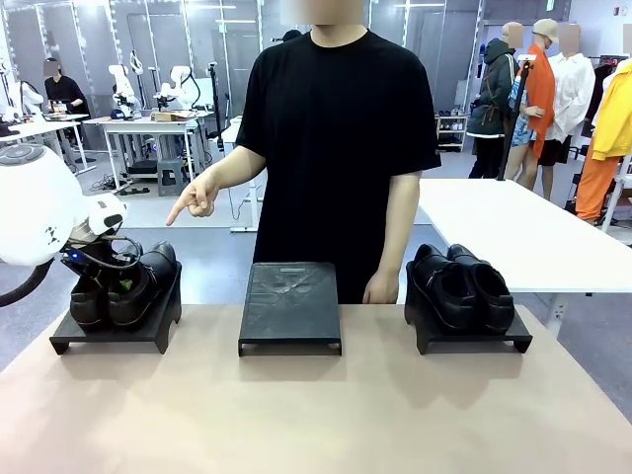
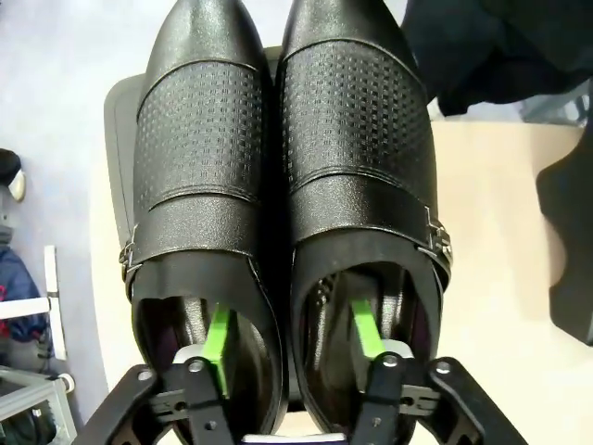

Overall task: Place the shoes on the stand as instructed by the person.
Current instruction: Pick up another pair of Shoes and place it on the Shoes Stand indicated by the person.

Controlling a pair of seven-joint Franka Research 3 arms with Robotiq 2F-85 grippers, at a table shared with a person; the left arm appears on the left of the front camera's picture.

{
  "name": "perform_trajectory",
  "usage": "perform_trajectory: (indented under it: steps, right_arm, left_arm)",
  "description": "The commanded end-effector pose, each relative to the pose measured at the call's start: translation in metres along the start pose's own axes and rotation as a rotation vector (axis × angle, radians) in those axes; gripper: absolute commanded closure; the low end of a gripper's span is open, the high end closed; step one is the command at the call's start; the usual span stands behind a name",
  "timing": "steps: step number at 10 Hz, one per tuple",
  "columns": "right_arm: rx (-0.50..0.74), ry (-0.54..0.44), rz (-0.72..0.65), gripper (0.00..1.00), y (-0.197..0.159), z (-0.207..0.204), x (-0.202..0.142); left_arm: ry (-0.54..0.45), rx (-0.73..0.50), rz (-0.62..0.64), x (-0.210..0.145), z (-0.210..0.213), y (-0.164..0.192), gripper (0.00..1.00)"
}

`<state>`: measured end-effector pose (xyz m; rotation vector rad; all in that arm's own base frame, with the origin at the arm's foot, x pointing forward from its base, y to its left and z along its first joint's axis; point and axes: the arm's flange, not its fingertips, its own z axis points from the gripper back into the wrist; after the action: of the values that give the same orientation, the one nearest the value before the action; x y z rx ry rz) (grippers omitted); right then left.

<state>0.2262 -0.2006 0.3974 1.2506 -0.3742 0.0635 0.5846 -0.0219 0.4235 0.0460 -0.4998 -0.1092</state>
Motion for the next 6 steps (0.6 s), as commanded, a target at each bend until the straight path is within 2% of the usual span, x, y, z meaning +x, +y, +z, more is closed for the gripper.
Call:
perform_trajectory:
  steps: [1, 2, 3, 4, 5, 6]
  right_arm:
    - [-0.001, 0.01, 0.01, 0.0, 0.003, 0.002, -0.002]
    - [-0.001, 0.01, 0.01, 0.0, 0.003, 0.002, -0.002]
    - [-0.001, 0.01, 0.01, 0.0, 0.003, 0.002, -0.002]
    - [-0.001, 0.01, 0.01, 0.0, 0.003, 0.002, -0.002]
    - [-0.001, 0.01, 0.01, 0.0, 0.003, 0.002, -0.002]
    - [-0.001, 0.01, 0.01, 0.0, 0.003, 0.002, -0.002]
  left_arm:
    - [-0.017, -0.037, 0.002, -0.006, 0.013, 0.003, 0.0]
    - [-0.018, -0.034, 0.001, -0.009, 0.019, 0.003, 0.15]
    - [-0.015, -0.043, -0.004, -0.011, 0.023, 0.001, 0.05]
    - [-0.043, -0.016, 0.011, -0.015, 0.027, -0.001, 0.0]
    - [-0.063, -0.015, -0.002, -0.028, 0.035, -0.002, 0.0]
    - [-0.021, -0.008, 0.013, -0.005, 0.021, -0.002, 0.0]
